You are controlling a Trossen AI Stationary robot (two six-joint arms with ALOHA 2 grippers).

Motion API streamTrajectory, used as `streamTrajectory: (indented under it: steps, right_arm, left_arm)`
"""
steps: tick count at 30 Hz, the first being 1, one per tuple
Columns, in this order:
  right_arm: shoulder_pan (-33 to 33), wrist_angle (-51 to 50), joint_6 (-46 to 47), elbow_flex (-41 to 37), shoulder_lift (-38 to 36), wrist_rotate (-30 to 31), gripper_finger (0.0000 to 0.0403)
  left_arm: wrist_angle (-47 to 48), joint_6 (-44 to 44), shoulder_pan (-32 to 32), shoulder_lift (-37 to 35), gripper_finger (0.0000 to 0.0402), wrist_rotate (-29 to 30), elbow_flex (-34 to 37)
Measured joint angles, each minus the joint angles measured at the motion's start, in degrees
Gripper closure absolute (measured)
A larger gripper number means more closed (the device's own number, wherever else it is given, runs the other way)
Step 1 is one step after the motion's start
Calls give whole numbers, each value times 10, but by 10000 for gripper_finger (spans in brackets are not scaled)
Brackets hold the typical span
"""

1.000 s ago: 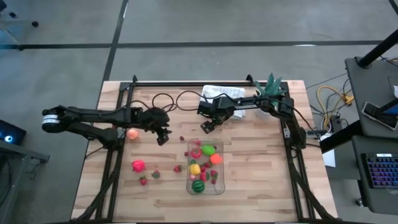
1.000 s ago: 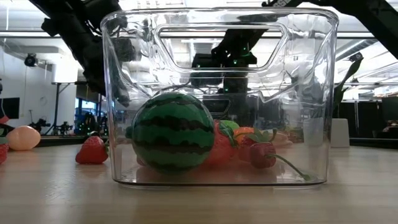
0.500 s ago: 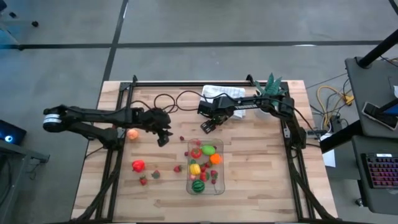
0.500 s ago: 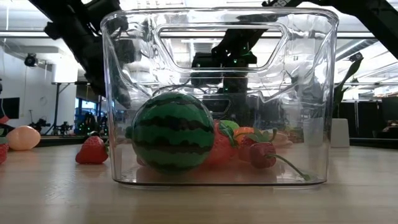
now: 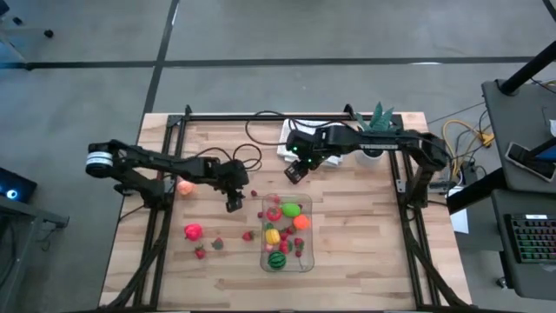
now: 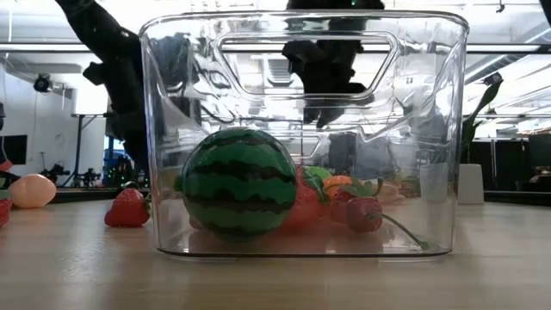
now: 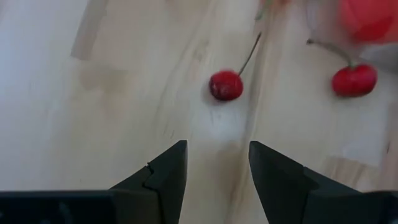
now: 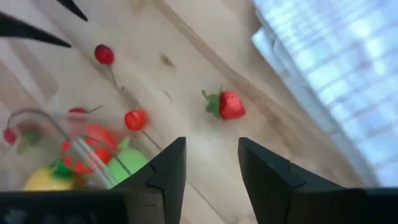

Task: Pick and placing Produce into tupperware
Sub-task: Put the red strawberry into the transparent bin

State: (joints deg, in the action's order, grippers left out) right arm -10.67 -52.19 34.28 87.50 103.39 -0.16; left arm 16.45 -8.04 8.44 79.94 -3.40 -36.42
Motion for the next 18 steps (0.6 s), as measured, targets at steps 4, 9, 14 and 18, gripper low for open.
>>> streamTrajectory:
  steps: [4,9,14,18]
  right_arm:
    - [4,3,-69,-7,7,30,254]
    - [-1,26,-127,-7,64,30,198]
    - [-2,4,-198,-7,116,35,142]
    - [0,21,-282,-5,126,33,122]
  left_arm:
    - [-3,0,-1,-9,244,-2,-11]
    - [2,-7,-2,-62,244,-6,-17]
    - [25,-55,-3,-125,244,-15,-14]
    - [30,-67,-3,-169,244,-14,-9]
